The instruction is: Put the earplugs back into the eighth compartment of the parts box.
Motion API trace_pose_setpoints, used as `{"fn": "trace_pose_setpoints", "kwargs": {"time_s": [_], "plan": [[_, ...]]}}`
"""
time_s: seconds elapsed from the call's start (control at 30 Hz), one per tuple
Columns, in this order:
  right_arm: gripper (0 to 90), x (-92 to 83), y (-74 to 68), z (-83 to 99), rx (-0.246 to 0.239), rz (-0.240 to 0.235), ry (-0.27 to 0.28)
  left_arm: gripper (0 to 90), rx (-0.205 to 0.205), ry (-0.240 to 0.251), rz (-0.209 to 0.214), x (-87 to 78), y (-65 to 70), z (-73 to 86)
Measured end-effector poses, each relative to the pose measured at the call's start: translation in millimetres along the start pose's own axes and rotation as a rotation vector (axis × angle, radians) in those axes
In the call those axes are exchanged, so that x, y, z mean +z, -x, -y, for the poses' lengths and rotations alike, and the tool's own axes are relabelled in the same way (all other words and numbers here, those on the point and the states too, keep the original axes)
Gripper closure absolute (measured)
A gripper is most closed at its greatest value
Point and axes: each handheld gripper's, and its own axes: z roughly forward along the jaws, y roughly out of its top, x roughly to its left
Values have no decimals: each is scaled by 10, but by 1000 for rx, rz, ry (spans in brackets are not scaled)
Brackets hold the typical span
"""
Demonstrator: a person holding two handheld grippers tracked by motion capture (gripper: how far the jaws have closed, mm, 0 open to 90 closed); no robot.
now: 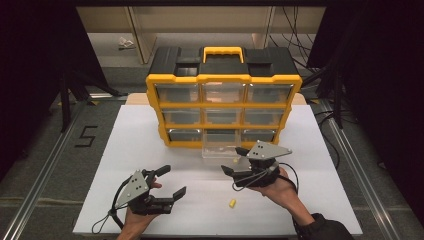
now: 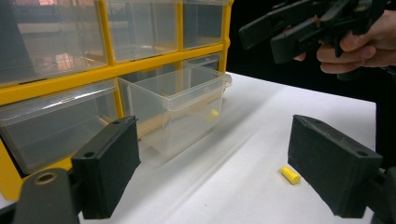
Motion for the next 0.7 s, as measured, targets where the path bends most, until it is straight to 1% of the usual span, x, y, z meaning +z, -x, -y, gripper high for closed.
{"fn": "trace_pose_setpoints", "kwargs": {"time_s": [0.2,0.3,0.43,0.7], "plan": [[266,2,-37,61,-17,-19,-45,163,-1,1,0,0,2,0],[263,19,-66,97,-36,-28,-87,163,-1,2,0,-1,2,1],[260,59,-119,188,-67,-51,-158,163,-2,1,0,0,2,1],[264,178,-210,346,-93,-97,-285,163,-2,1,0,0,1,1]]}}
